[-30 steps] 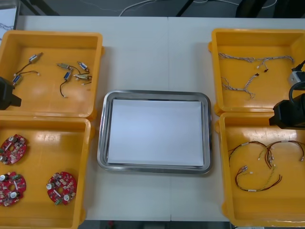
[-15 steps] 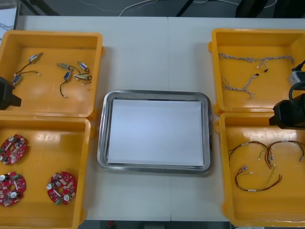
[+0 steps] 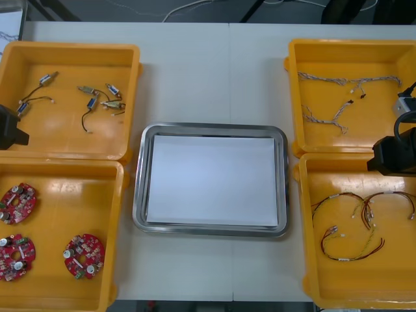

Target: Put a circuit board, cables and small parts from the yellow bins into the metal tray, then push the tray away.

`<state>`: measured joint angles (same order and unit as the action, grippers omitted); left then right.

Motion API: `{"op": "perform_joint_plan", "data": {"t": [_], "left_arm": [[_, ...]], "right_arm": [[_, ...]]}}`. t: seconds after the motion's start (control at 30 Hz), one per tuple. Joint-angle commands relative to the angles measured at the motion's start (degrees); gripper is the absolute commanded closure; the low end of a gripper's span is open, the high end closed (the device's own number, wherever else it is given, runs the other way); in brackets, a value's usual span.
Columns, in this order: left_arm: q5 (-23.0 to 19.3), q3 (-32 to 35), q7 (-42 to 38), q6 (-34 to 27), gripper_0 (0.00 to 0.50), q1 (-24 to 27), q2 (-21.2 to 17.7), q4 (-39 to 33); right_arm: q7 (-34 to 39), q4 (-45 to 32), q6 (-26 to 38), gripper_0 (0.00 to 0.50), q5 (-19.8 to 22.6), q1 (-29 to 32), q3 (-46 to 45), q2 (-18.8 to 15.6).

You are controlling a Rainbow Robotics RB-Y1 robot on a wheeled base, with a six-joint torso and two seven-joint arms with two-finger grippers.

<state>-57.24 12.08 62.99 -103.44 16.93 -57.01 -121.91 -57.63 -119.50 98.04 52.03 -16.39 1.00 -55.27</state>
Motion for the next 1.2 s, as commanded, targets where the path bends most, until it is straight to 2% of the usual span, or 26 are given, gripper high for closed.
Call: {"op": "perform_joint_plan", "data": {"t": [0.03,1.2], "left_arm": [[0.5,-0.7,-5.3,0.2,0.0,-0.8,-1.4,-1.3],[0.5,-0.7,-5.3,0.2,0.0,-0.8,-1.4,-1.3]], "right_arm": [[-3.4,-0.2,-0.4,0.0,-0.4,0.7,-1.9,0.4],[-3.4,-0.2,-0.4,0.0,-0.4,0.7,-1.9,0.4]]}}
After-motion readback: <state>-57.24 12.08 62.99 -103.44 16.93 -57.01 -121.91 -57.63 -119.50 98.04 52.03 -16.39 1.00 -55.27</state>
